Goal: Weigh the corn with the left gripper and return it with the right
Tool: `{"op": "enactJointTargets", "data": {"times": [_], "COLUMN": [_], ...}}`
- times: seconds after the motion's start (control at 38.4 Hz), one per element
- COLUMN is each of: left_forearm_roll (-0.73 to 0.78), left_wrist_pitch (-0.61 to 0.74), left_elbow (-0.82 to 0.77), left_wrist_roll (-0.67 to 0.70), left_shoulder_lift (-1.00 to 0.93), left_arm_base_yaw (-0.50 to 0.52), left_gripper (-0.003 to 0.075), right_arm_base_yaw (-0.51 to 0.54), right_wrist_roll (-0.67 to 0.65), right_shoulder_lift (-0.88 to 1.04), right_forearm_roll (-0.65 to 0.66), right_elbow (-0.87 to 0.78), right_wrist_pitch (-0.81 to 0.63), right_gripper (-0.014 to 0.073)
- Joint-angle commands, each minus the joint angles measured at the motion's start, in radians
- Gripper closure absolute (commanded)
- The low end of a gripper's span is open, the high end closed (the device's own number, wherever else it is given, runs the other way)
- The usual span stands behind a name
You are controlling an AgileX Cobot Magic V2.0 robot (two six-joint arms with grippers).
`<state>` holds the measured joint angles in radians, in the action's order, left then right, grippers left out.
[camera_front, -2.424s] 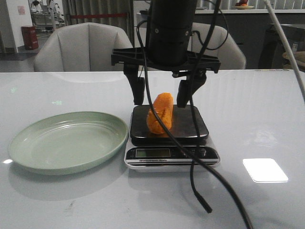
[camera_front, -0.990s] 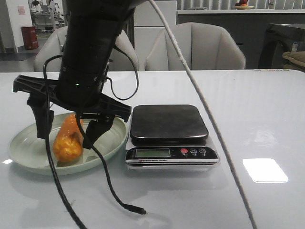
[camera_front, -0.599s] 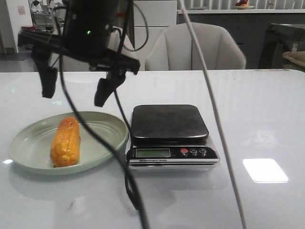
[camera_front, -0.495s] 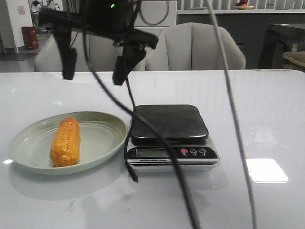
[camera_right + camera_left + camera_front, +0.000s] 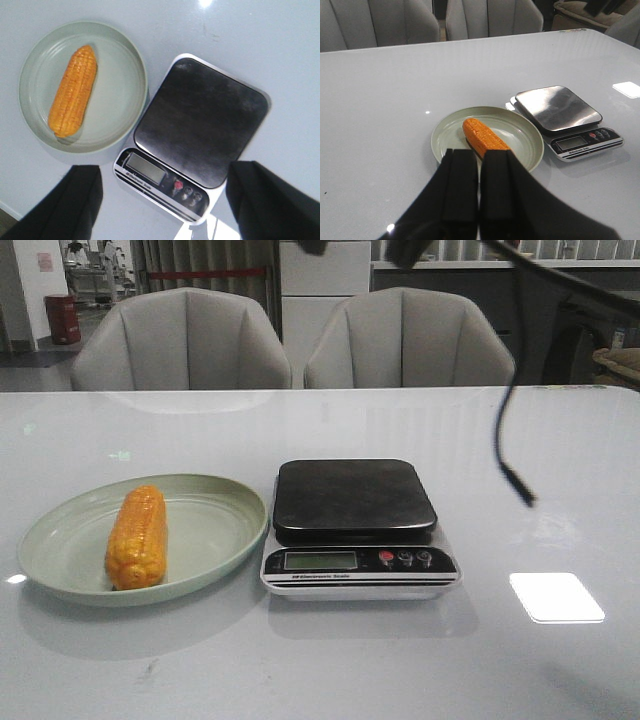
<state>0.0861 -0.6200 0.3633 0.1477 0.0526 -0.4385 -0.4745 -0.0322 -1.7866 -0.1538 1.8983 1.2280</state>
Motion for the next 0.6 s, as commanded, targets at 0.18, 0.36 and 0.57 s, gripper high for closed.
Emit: {"op": "enactJointTargets", "data": {"times": [0.18,0.36,0.57], "left_forearm_roll": [0.003,0.003,0.003], "left_wrist_pitch": [0.082,0.082,0.082], "left_elbow": [0.027,0.027,0.027], "left_wrist_roll": [0.0,0.0,0.0], "left_shoulder_lift": [0.014,0.014,0.014], "left_arm_base_yaw": [0.002,0.002,0.002], "left_gripper": [0.0596,0.0596,0.0596], "right_arm_base_yaw": [0.061,0.078,0.078], "right_wrist_roll": [0.079,0.086,0.086], "right_shoulder_lift": [0.398,0.601,0.864], "right_forearm_roll": [-0.003,-0.001,0.0], "right_elbow": [-0.407,-0.683,-0.96], "right_wrist_pitch": [-0.283,-0.417,-0.584], "right_gripper": [-0.0013,-0.0013,-0.0013]}}
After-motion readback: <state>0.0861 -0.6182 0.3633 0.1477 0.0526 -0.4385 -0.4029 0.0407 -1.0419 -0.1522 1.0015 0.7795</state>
